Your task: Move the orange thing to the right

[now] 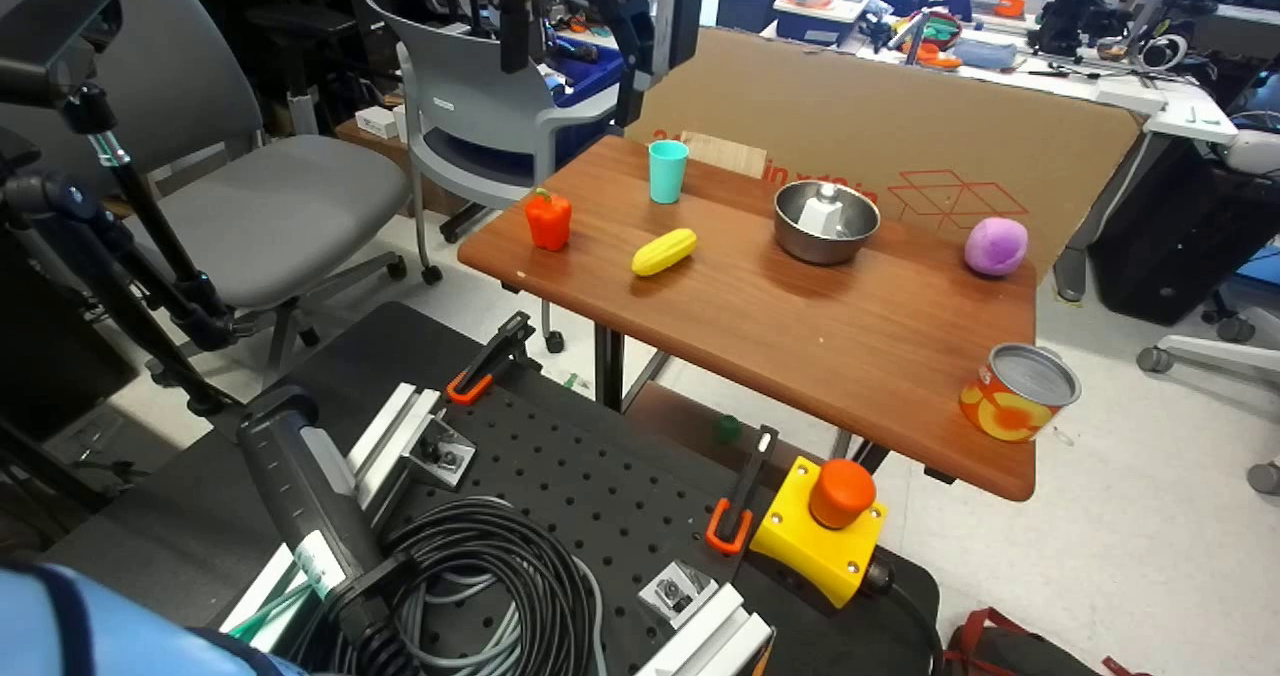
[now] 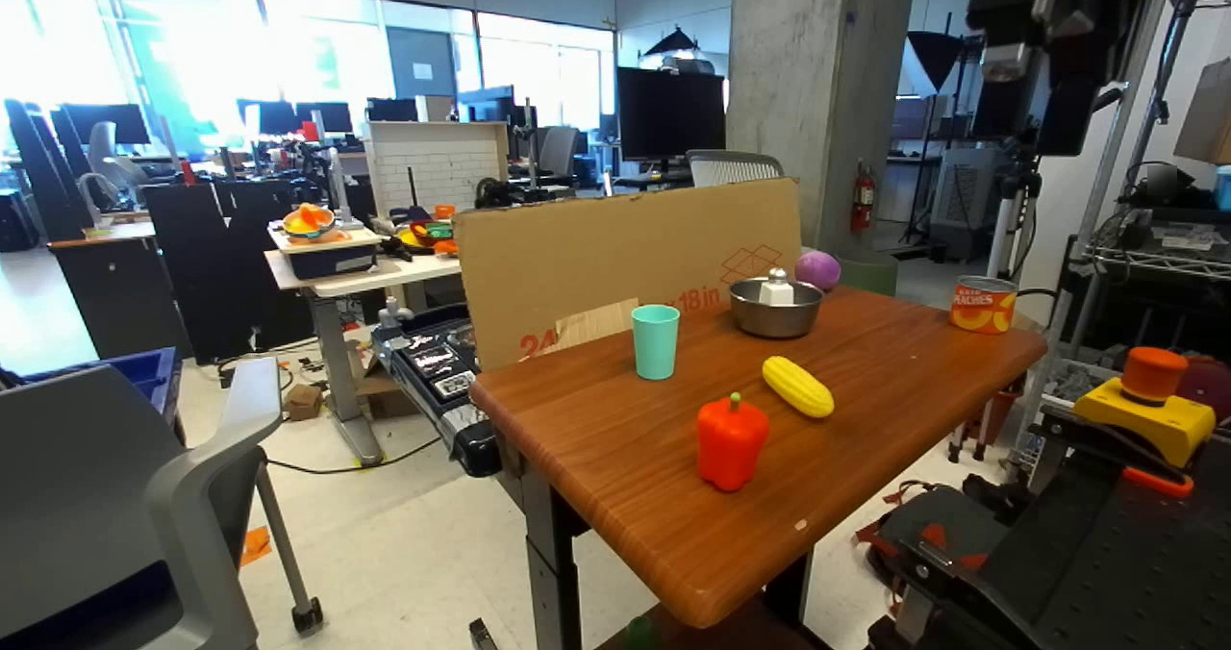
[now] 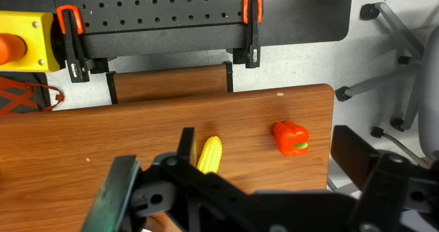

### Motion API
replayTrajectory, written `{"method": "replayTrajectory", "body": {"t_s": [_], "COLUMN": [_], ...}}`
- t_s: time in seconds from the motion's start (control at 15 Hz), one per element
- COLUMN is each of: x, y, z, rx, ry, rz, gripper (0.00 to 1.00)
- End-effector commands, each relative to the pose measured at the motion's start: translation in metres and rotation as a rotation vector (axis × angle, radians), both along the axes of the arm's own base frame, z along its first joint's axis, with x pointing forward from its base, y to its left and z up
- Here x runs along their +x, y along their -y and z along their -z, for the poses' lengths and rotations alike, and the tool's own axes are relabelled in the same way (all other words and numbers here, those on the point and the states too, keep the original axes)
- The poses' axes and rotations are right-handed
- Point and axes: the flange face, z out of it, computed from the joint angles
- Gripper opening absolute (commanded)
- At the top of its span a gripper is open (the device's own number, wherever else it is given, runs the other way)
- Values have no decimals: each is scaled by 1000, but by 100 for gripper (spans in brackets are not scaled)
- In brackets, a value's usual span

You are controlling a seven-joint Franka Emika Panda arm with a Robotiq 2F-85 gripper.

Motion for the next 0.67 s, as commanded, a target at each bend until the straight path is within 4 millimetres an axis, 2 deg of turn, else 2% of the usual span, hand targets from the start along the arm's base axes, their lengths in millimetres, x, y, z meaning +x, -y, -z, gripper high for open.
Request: {"method": "replayTrajectory", "body": {"t_s": [0.0,0.4,0.6], "x": [31,81,99], "y": [-27,-88,-108], "z": [20,75,107], "rx": [-10,-49,-92], "ry": [19,70,36], "rz": [20,11,-16], "gripper": [100,100,100]}}
